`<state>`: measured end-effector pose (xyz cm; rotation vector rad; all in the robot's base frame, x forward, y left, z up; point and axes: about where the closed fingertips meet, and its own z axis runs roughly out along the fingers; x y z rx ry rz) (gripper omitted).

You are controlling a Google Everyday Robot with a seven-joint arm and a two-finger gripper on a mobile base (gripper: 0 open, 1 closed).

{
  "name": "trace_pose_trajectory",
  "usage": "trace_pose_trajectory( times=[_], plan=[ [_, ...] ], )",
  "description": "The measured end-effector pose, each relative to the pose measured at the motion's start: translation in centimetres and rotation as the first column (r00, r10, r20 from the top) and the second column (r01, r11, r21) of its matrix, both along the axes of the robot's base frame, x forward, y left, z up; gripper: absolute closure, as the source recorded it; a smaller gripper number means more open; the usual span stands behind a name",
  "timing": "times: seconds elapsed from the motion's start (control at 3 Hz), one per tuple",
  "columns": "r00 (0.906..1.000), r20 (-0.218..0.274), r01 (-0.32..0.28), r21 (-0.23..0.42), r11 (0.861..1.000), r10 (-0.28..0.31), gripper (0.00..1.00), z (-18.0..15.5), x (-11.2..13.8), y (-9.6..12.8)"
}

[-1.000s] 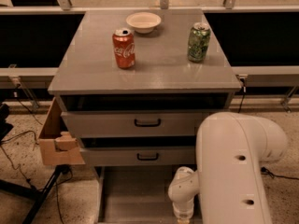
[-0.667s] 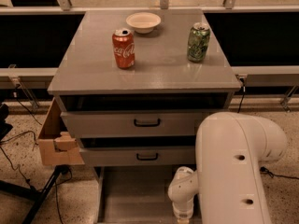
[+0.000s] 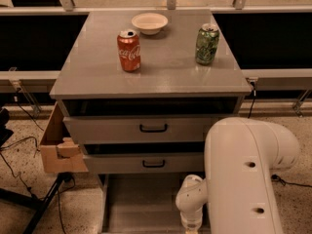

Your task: Open bottom drawer

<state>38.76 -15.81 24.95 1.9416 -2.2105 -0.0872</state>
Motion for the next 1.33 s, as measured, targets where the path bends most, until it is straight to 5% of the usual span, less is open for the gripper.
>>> trace_pose_trajectory(
  times=[0.33, 1.0, 1.33],
  plan=[
    [1.0, -0.002, 0.0, 0.0, 1.0, 0.0, 0.0, -0.1, -0.1, 0.0],
    [0.9999, -0.01, -0.01, 0.042, 0.999, 0.011, 0.0, -1.2, -1.6, -0.1],
    [0.9998, -0.021, -0.003, 0.117, 0.993, 0.005, 0.0, -3.0, -4.7, -0.4]
  ],
)
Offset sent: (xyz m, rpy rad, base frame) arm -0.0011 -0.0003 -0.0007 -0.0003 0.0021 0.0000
